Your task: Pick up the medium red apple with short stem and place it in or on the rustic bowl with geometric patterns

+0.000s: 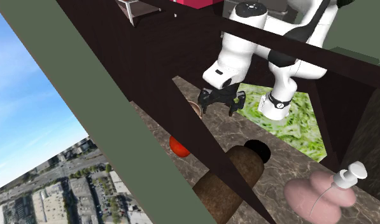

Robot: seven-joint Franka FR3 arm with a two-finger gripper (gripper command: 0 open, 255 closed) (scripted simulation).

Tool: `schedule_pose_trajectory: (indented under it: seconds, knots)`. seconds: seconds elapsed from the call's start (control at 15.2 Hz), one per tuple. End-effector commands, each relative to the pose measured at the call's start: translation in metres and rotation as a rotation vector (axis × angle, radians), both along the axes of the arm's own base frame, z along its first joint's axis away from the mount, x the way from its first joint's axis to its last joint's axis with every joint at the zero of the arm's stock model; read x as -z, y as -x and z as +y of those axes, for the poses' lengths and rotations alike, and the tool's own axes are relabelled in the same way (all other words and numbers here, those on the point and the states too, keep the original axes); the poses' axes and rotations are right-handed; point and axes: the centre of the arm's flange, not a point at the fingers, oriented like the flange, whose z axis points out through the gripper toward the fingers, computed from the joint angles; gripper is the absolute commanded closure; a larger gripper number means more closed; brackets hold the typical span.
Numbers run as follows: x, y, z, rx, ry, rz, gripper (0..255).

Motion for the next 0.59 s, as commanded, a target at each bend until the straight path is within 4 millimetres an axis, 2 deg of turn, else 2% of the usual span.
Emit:
schedule_pose_trajectory:
  seconds: [0.0, 0.53]
  knots:
    - [0.012, -0.012, -0.023, -0.010, -0.002, 0.009, 0]
    - [0.057, -0.051, -0.114, -0.038, -0.015, 0.044, 0]
